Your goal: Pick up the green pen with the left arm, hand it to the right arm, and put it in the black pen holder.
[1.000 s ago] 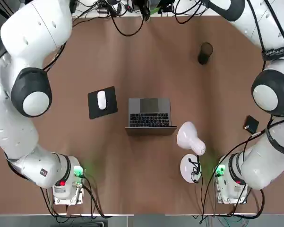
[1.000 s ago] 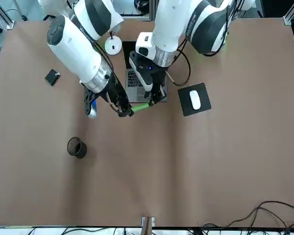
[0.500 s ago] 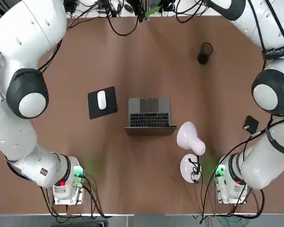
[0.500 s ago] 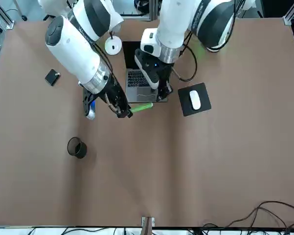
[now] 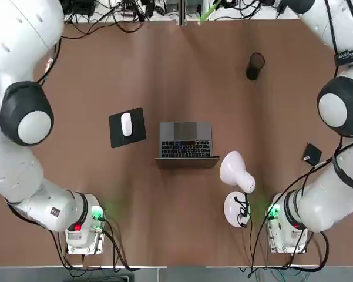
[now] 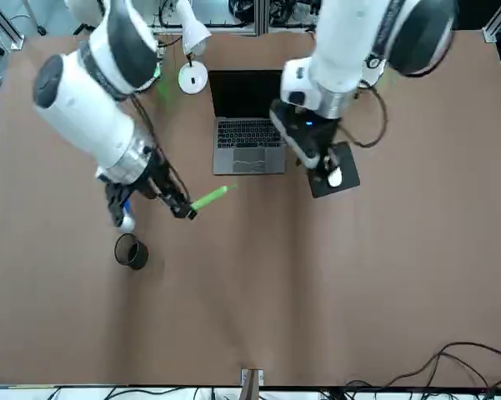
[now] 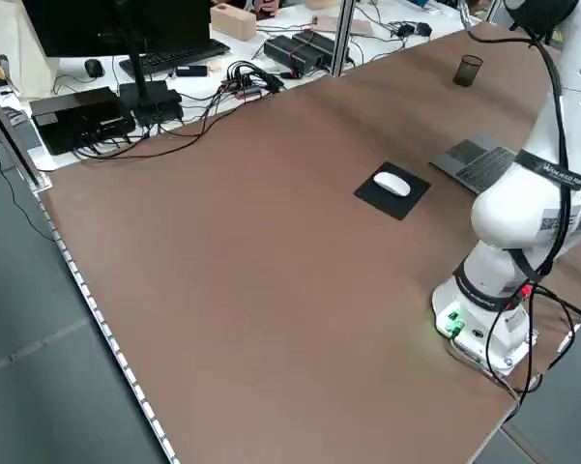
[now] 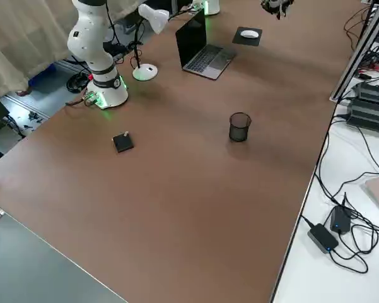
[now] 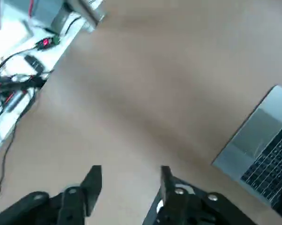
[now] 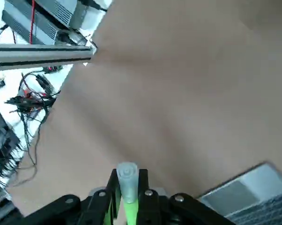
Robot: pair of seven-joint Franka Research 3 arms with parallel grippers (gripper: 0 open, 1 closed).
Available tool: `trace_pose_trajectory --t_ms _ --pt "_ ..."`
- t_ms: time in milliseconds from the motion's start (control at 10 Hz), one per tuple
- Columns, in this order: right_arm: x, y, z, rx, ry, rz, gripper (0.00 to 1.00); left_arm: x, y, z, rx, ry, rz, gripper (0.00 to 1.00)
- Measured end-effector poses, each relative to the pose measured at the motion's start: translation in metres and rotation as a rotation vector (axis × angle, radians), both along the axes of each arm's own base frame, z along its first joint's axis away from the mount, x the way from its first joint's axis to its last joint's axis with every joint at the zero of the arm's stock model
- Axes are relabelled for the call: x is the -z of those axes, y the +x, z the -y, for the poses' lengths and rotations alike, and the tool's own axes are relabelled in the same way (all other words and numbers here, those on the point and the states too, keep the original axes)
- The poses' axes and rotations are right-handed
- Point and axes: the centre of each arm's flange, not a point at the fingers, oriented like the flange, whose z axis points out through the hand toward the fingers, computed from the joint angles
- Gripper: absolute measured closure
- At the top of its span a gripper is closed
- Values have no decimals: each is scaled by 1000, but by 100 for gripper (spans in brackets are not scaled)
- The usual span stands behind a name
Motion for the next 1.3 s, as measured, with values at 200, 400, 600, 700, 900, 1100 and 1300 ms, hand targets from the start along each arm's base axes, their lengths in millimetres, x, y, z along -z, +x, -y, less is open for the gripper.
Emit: trace_pose_trajectory --t_ms 200,400,600,700,900,1100,1300 --pt "4 10 32 -156 -46 55 81 -7 12 -49 -97 17 -52 25" --pt "8 20 65 -295 -86 105 81 -8 23 -114 -216 31 -152 13" --pt "11 26 91 -432 -131 144 81 -19 30 -173 -322 27 -176 0" --pt "13 28 104 -491 -146 157 81 -25 29 -197 -384 23 -183 0" --pt "12 30 130 -578 -170 198 81 -41 21 -250 -552 19 -197 0" --pt "17 29 163 -672 -219 301 81 -51 18 -289 -653 9 -182 0" --pt "39 27 192 -760 -293 414 81 -41 22 -302 -725 8 -192 1"
